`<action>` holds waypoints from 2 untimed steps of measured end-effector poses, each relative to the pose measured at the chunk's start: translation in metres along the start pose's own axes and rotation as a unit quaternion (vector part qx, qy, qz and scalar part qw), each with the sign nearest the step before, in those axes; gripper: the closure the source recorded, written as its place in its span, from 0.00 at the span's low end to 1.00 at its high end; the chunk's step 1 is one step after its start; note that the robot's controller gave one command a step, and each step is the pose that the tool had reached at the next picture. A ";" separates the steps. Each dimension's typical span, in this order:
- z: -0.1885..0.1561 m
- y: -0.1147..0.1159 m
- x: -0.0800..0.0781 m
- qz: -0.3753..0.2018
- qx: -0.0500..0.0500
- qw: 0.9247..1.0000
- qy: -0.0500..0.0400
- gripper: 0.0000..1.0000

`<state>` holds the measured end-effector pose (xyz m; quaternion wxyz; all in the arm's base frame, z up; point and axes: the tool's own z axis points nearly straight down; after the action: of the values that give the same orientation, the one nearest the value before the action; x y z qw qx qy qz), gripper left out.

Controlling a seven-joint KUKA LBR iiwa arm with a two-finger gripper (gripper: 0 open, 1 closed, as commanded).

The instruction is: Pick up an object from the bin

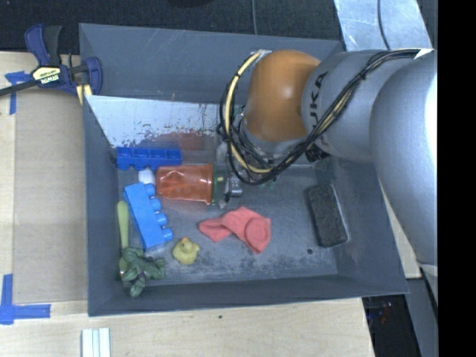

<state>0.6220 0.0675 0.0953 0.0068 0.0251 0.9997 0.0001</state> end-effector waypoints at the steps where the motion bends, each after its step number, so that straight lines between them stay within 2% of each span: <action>1: 0.002 0.002 0.001 0.006 -0.001 1.000 0.001 0.00; 2: 0.021 0.008 0.023 0.010 -0.001 1.000 -0.001 0.00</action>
Offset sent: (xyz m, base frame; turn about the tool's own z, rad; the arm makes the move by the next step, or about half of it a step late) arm -0.0264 0.0113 -0.0253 0.0219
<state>0.5997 0.0767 0.0736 0.0082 0.0348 0.9994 0.0010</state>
